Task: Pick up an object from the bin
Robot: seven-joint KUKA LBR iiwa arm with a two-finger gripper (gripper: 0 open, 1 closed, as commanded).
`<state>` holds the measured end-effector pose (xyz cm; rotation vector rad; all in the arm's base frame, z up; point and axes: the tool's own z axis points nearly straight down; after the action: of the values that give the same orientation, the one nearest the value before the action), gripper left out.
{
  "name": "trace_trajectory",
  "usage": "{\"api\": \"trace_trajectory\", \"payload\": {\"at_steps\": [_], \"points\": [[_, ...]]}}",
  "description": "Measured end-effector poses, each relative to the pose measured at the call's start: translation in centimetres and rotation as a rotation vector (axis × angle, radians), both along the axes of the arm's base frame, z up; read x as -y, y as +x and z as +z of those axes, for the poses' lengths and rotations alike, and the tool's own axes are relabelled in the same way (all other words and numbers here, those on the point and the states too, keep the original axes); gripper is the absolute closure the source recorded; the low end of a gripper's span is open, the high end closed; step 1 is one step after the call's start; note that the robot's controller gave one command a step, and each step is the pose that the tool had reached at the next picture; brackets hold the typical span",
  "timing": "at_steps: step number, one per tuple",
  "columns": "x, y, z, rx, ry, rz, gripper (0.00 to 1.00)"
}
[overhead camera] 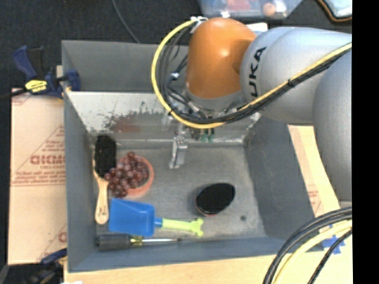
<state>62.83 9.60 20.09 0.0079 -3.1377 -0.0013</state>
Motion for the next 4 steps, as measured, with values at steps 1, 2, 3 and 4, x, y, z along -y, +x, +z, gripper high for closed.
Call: {"api": "trace_trajectory", "payload": {"at_steps": [1, 2, 3, 4], "points": [[0.1, 0.2, 0.5, 0.008, 0.001, -0.003, 0.0], [-5.5, -1.7, -13.0, 0.008, 0.001, -0.133, 0.0], [-6.5, -0.6, -5.7, 0.016, 0.001, 0.003, 0.0], [-5.5, -1.5, -12.3, 0.009, 0.003, -0.121, 0.0]]}}
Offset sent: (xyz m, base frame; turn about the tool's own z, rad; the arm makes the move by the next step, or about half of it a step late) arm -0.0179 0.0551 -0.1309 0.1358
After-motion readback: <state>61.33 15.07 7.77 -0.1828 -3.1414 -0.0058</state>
